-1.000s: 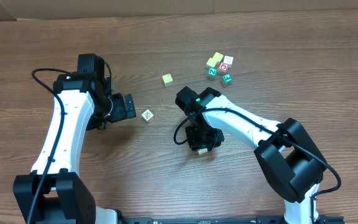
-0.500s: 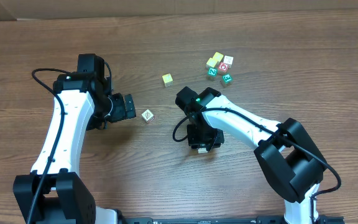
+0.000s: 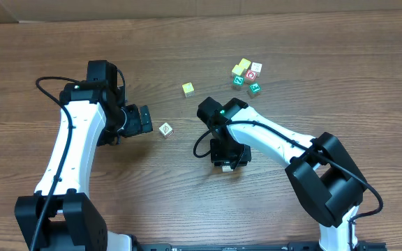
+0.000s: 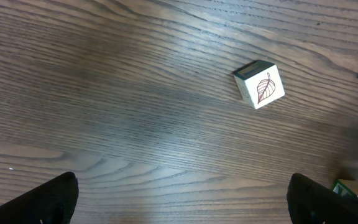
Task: Flip 3 blocks
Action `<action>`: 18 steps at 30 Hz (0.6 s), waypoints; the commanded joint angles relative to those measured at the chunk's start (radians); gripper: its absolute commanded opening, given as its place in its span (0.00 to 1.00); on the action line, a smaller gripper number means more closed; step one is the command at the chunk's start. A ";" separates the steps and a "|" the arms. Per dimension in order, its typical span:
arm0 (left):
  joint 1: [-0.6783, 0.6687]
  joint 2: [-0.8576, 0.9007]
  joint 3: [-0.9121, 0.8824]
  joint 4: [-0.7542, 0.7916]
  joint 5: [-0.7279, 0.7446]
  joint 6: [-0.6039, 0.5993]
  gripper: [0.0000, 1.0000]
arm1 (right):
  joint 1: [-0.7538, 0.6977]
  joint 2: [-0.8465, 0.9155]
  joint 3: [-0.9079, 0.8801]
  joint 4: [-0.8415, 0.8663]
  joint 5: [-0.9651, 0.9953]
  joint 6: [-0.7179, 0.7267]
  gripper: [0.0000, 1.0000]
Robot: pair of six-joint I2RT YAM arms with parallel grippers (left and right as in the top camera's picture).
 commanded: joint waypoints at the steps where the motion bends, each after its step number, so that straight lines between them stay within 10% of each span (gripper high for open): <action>1: -0.006 0.007 0.021 0.001 -0.006 0.005 1.00 | 0.005 -0.001 -0.011 0.000 0.000 0.010 0.42; 6: -0.006 0.007 0.021 0.001 -0.006 0.005 1.00 | 0.005 -0.001 -0.011 0.000 -0.001 0.010 0.60; 10: -0.006 0.007 0.021 0.000 -0.006 0.005 1.00 | 0.005 -0.001 -0.011 0.001 -0.001 0.010 1.00; 16: -0.006 0.007 0.021 0.001 -0.006 0.005 1.00 | 0.005 -0.001 -0.011 0.005 0.000 0.010 0.99; 18: -0.006 0.007 0.021 0.001 -0.006 0.005 1.00 | 0.005 -0.001 -0.011 0.008 0.000 0.010 0.74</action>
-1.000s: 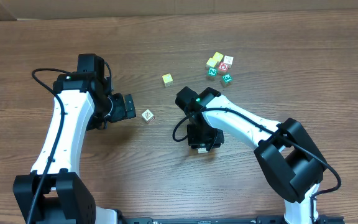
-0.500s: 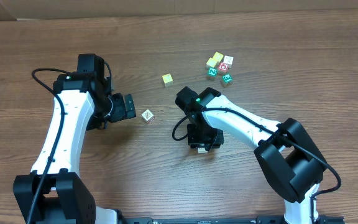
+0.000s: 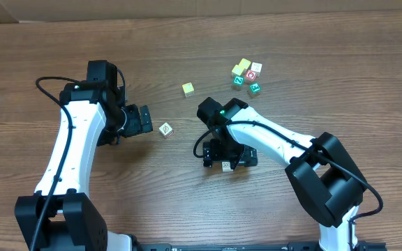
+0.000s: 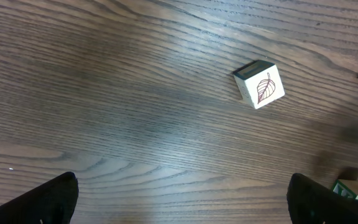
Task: Flip 3 blocks
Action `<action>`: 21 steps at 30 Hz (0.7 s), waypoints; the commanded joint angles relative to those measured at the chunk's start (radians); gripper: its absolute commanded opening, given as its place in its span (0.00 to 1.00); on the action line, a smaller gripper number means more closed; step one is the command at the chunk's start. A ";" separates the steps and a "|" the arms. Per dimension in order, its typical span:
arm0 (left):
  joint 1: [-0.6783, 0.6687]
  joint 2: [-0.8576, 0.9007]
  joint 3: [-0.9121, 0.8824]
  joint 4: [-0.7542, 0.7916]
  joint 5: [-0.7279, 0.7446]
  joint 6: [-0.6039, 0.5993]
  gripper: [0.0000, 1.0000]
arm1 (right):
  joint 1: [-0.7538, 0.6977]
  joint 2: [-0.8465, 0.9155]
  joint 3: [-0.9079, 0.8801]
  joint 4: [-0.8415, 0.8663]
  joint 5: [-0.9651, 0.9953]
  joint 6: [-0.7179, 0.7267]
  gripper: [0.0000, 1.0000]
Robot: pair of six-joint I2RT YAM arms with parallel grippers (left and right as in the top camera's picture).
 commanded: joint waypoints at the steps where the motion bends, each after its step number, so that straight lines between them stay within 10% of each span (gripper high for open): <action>1: -0.006 0.007 0.021 0.000 -0.006 0.005 1.00 | 0.005 -0.001 -0.009 0.009 0.002 0.007 0.63; 4: -0.006 0.007 0.021 0.000 -0.006 0.005 1.00 | 0.005 -0.001 -0.009 0.017 0.002 0.007 0.46; 21: -0.006 0.007 0.021 0.001 -0.006 0.005 1.00 | 0.005 -0.001 -0.009 0.019 0.002 0.007 0.31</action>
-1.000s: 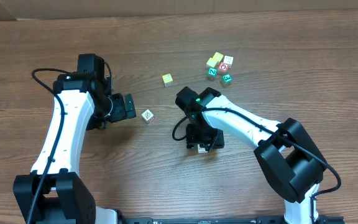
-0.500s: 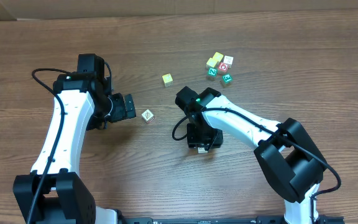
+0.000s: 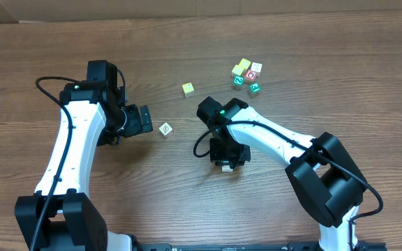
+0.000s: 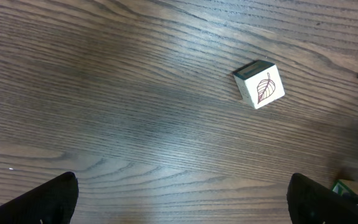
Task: Flip 3 blocks
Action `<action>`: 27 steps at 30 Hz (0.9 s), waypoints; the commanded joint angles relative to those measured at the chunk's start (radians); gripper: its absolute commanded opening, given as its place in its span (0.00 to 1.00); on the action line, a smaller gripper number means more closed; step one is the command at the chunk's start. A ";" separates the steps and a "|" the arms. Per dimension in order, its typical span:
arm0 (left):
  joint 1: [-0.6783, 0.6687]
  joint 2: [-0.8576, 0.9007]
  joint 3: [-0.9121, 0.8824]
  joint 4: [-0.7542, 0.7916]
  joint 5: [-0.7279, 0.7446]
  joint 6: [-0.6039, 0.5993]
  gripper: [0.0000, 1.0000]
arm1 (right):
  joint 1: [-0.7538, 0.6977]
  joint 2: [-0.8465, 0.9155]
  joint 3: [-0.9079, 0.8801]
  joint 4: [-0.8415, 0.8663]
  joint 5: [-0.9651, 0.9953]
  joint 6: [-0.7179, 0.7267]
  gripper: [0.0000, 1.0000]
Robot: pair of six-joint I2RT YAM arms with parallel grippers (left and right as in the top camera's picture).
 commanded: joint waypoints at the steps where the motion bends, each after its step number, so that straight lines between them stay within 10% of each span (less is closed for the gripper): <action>1: -0.006 0.007 0.021 0.001 -0.006 0.005 1.00 | 0.005 -0.001 -0.008 0.005 0.002 0.004 0.49; 3: -0.006 0.008 0.021 0.001 -0.006 0.005 1.00 | 0.005 -0.001 -0.008 0.006 0.002 -0.002 0.90; 6: -0.006 0.008 0.021 0.001 -0.006 0.005 1.00 | -0.018 -0.001 0.024 -0.003 0.002 -0.046 1.00; 27: -0.006 0.007 0.021 0.000 -0.006 0.005 1.00 | -0.050 0.090 0.213 0.367 0.184 0.241 0.93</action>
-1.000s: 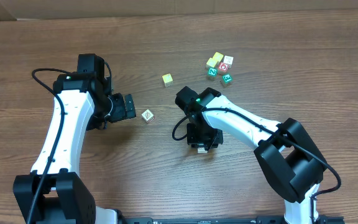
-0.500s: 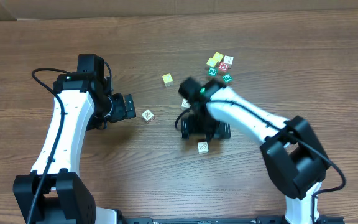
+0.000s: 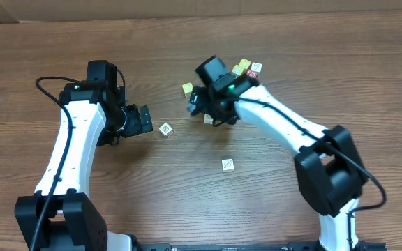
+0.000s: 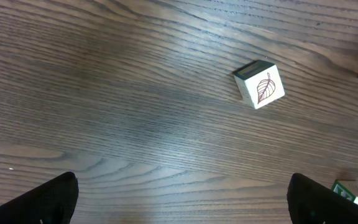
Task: Flip 3 blocks
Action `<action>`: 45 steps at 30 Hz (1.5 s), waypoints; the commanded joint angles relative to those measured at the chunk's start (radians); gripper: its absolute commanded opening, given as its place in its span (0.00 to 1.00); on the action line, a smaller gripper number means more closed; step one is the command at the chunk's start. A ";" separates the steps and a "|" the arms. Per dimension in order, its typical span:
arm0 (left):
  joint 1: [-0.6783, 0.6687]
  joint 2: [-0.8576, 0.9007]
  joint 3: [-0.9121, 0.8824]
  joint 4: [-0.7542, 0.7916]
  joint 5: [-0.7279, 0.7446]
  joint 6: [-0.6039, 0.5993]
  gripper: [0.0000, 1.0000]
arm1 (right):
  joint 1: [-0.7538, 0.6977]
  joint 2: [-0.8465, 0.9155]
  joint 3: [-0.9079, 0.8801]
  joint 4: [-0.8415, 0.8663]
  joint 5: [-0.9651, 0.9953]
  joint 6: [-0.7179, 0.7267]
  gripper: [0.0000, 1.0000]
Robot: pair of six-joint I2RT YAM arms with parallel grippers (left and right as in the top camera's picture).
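A white leaf-print block (image 3: 165,130) lies just right of my left gripper (image 3: 142,120), which is open and holds nothing. In the left wrist view the leaf block (image 4: 260,84) sits ahead of the wide-apart fingertips (image 4: 58,199). A white patterned block (image 3: 227,164) lies alone on the table, and its green-edged corner (image 4: 353,191) shows at the lower right. My right gripper (image 3: 206,110) hangs between a yellow block (image 3: 188,88) and the block cluster (image 3: 250,70). Its fingers look spread.
The cluster at the back holds yellow, white and red blocks, and my right arm covers part of it. The wood table (image 3: 117,202) runs to a cardboard wall at the far edge. A bluish block edge shows at the right border of the left wrist view.
My right gripper has let go of the white patterned block near the table's middle. It is now up by the yellow block and the cluster. The left arm has not moved.
My right gripper was down over a block at mid-table. Then it stood spread wide around that block, then closed in on it again. Now the block lies alone with a patterned face up and the gripper is away at the back. The left arm stayed still.
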 commanded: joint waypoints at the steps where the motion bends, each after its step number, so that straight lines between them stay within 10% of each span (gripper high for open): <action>1: -0.006 0.007 0.021 0.000 -0.006 0.005 1.00 | 0.047 0.044 0.011 0.008 0.152 0.047 0.93; 9: -0.006 0.007 0.021 0.001 -0.006 0.005 1.00 | 0.081 0.058 0.011 0.016 0.317 0.112 0.89; 18: -0.006 0.007 0.021 0.000 -0.006 0.005 1.00 | 0.081 0.074 0.008 0.024 0.333 0.103 0.57; 45: -0.006 0.007 0.021 0.001 -0.006 0.005 1.00 | 0.081 0.075 -0.072 0.110 0.322 0.058 0.61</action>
